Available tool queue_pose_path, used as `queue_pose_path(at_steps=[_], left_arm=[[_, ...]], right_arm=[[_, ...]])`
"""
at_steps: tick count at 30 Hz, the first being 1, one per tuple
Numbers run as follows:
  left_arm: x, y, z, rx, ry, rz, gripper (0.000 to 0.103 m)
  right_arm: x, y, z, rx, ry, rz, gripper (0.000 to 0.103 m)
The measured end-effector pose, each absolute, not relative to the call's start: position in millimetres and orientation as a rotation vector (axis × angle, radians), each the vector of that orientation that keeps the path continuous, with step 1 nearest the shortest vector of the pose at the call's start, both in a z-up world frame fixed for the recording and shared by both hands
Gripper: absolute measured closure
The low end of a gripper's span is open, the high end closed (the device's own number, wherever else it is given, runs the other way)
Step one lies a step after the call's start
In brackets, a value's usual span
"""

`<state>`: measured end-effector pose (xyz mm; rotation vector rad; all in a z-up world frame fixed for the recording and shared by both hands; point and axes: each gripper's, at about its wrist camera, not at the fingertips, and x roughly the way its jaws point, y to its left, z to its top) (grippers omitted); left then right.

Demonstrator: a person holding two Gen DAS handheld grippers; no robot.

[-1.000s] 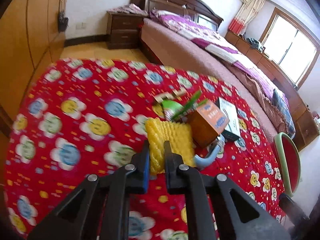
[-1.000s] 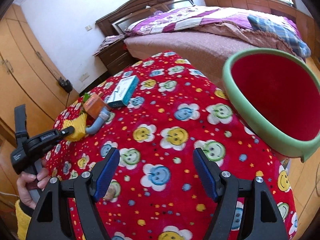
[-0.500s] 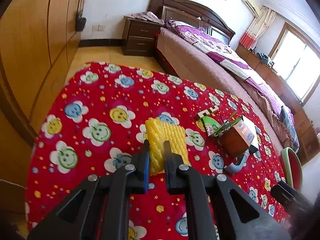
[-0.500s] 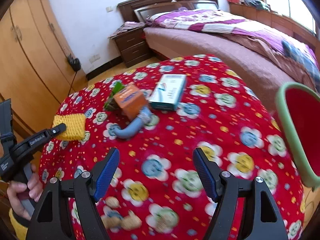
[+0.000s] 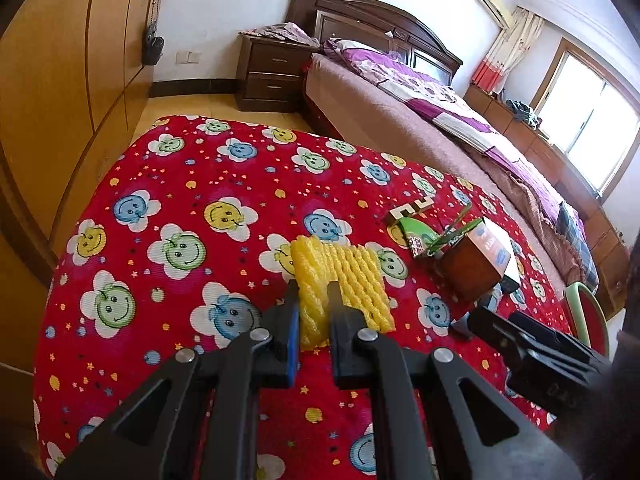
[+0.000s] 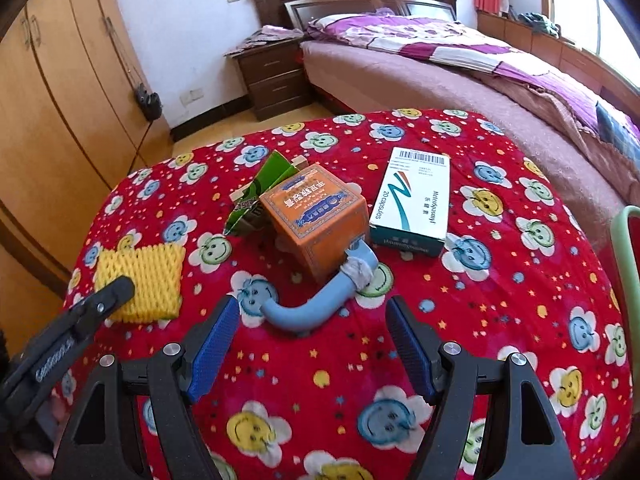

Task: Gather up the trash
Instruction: 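Lift the yellow foam net with the left gripper while the right approaches the blue pipe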

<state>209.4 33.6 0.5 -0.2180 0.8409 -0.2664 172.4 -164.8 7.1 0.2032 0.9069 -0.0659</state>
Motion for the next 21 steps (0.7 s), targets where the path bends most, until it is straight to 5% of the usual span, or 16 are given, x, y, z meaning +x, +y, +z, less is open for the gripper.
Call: queue_pose_path(at_steps=[4, 9, 11, 21], left_arm=[[207.8, 28.8, 0.0, -0.206, 0.840, -0.277, 0.092], [208.5, 27.1, -2.1, -0.208, 0.842, -0.289, 0.092], [208.7, 26.9, -2.6, -0.208, 0.839, -0.291, 0.092], [209.4, 23.1, -6.2, -0.209, 0.825, -0.304, 0.092]], right_arm=[[176.0, -165.8, -2.3, 0.231, 0.931, -0.074, 0.052], [167.7, -169.4, -2.6, 0.233, 0.906, -0.069, 0.069], [164.4, -172.0, -4.1, 0.234, 0.916, -0.065, 0.097], [138.4, -197.8, 6.8, 0.320, 0.882, -0.013, 0.096]])
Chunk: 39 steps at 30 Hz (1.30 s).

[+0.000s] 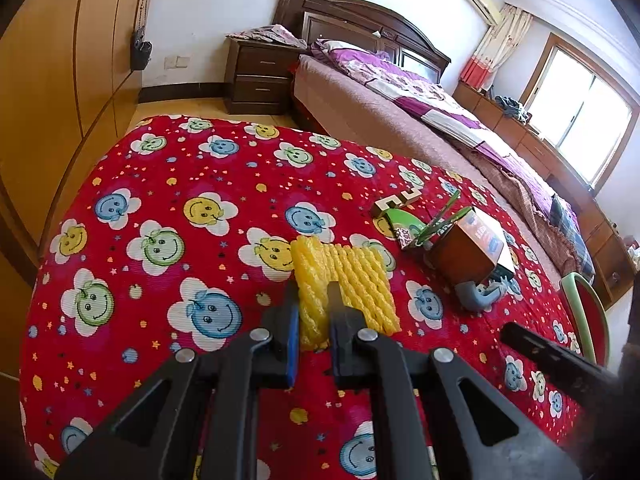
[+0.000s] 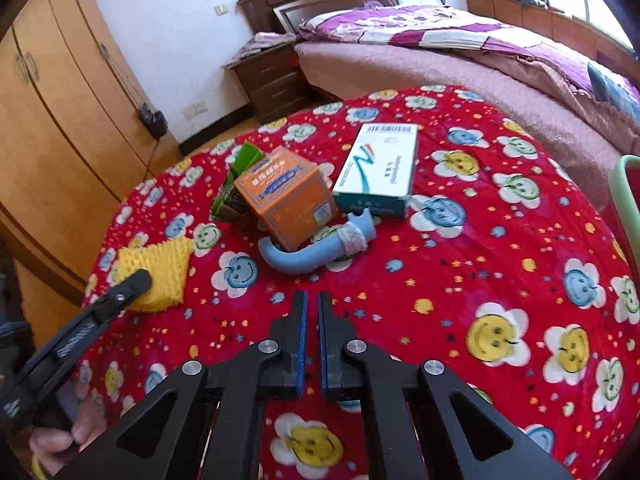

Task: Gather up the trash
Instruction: 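Lift the yellow foam net with the left gripper while the right approaches the blue pipe, then grasp the blue plastic pipe with the right gripper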

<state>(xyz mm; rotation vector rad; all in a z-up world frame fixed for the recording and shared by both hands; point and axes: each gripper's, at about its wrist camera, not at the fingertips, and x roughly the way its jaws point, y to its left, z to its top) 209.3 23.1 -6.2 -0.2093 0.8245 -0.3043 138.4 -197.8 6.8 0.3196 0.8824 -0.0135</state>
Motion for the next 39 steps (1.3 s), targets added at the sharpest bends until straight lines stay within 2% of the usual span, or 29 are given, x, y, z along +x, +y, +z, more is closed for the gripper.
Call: queue_pose_path(at_steps=[2, 4, 6, 10, 13, 20, 24, 30, 39], left_arm=[[209.7, 23.3, -6.4, -0.217, 0.823, -0.306, 0.092], [209.8, 23.3, -7.0, -0.219, 0.823, -0.307, 0.092], [209.5, 23.6, -6.7, -0.219, 0.823, -0.306, 0.092], [209.7, 24.5, -7.1, -0.224, 0.822, -0.307, 0.092], [210.3, 26.3, -8.1, -0.235, 0.823, -0.307, 0.092], [209.4, 28.6, -7.6, -0.236, 0.821, -0.309, 0.092], [209.6, 28.7, -6.9, -0.234, 0.820, -0.311, 0.092], [208.7, 26.6, -5.4, -0.230, 0.812, -0.315, 0.092], [198.6, 12.2, 0.4, -0.195, 0.780, -0.356, 0.092]], right_arm=[[143.1, -202.2, 10.3, 0.320, 0.885, -0.008, 0.085], [149.2, -204.5, 12.6, 0.318, 0.875, -0.006, 0.051], [155.7, -204.2, 12.5, 0.295, 0.869, -0.011, 0.034], [174.5, -195.3, 5.4, 0.227, 0.911, 0.009, 0.031], [185.6, -184.4, -1.9, 0.169, 0.929, 0.024, 0.025], [194.5, -175.4, -8.6, 0.088, 0.929, -0.027, 0.025], [196.1, -180.4, -7.4, 0.090, 0.929, -0.047, 0.036], [186.8, -194.9, -3.1, 0.163, 0.919, -0.024, 0.037], [128.4, -216.2, 27.2, 0.252, 0.806, -0.009, 0.037]])
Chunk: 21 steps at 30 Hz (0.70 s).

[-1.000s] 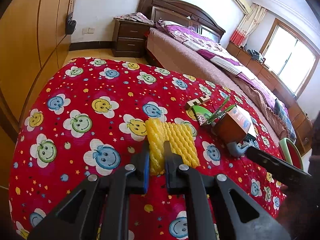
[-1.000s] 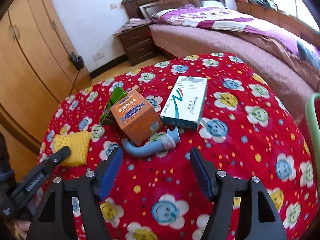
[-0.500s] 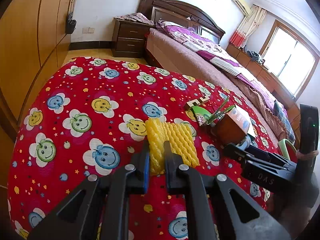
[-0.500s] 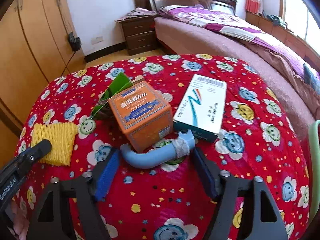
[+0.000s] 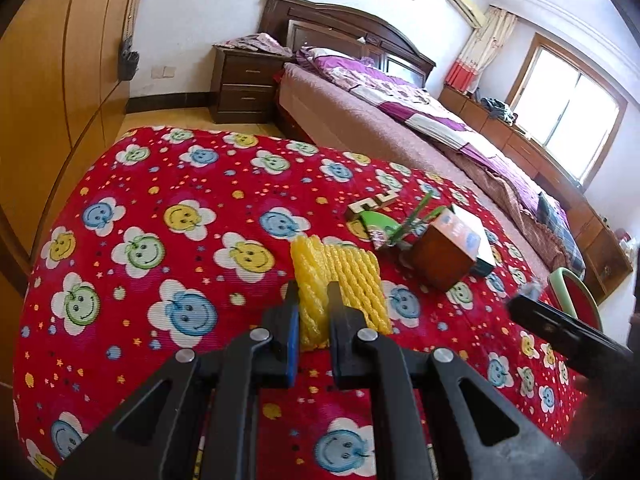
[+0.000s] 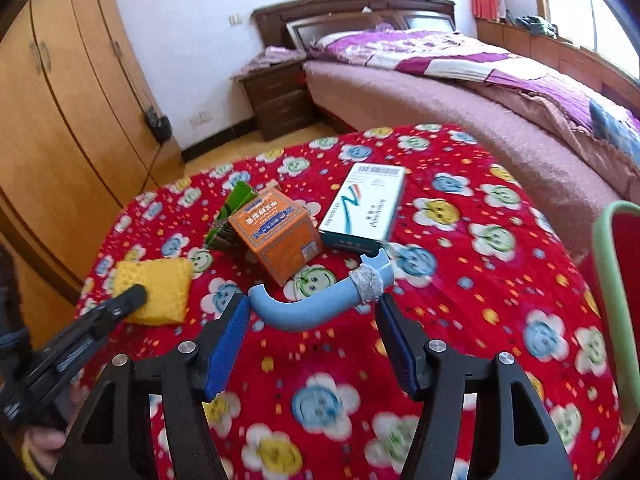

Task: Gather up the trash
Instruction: 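Grasp the blue plastic pipe with the right gripper, then carry the yellow net and blue pipe in both grippers over the red bucket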

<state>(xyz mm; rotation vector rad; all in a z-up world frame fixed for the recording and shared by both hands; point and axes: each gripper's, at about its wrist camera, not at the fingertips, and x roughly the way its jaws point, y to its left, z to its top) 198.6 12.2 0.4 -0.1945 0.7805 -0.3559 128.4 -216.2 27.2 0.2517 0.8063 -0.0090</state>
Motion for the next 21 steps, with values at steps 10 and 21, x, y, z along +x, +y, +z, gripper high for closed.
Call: queue_pose_path(at_steps=[10, 21], left_arm=[[178.1, -6.7, 25.6, -0.160, 0.741, -0.414, 0.092], [149.7, -54.4, 63.7, -0.164, 0.729, -0.552, 0.092]], right_arm=[[55.8, -266.4, 47.1, 0.279, 0.731, -0.114, 0.037], [1.4, -341.1, 46.8, 0.373, 0.698, -0.301, 0.037]])
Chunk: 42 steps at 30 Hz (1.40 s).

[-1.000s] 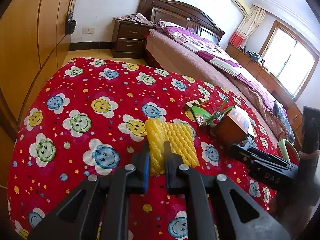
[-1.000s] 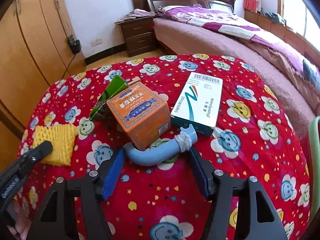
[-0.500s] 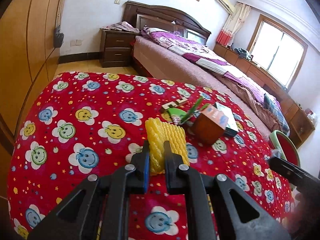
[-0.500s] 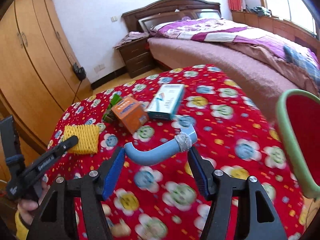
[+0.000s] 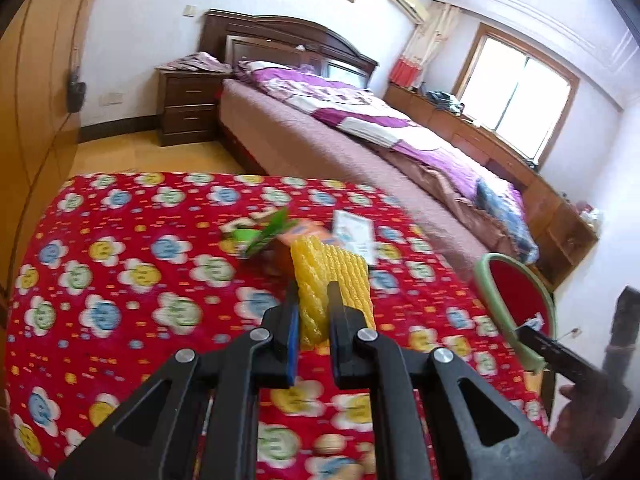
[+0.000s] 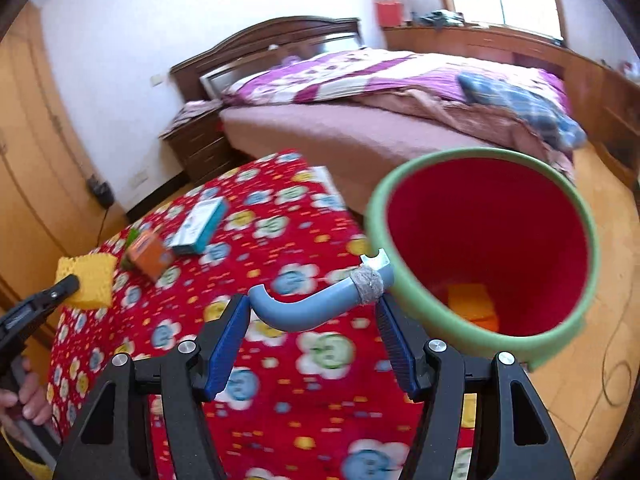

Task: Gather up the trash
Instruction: 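Carry the yellow net and blue pipe in both grippers over the red bucket, then open both grippers to drop the net and pipe into the bucket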

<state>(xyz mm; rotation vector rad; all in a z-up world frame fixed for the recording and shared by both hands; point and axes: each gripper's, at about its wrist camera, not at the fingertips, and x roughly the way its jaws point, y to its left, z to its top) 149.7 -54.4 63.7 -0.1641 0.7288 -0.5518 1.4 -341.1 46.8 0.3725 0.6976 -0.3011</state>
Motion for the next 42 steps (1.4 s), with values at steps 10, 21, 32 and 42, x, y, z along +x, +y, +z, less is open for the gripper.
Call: queue_pose_path(at_steps=[10, 21, 32, 42], left_arm=[[129.6, -133.8, 83.8, -0.140, 0.753, -0.691, 0.092], [107.6, -227.7, 90.8, 0.002, 0.773, -0.789, 0.092], [99.7, -306.6, 73.1, 0.128, 0.806, -0.842, 0.092], [96.1, -350.6, 56.2, 0.210, 0.800, -0.858, 0.092]], right_arm=[[-32.2, -395.7, 45.7, 0.399, 0.656, -0.430, 0.037], [-48.5, -429.9, 39.8, 0.371, 0.629, -0.498, 0.037], [-57.2, -451.8, 25.0, 0.428, 0.621, -0.494, 0.037], [-60.2, -461.3, 12.1, 0.467, 0.625, -0.473, 0.037]])
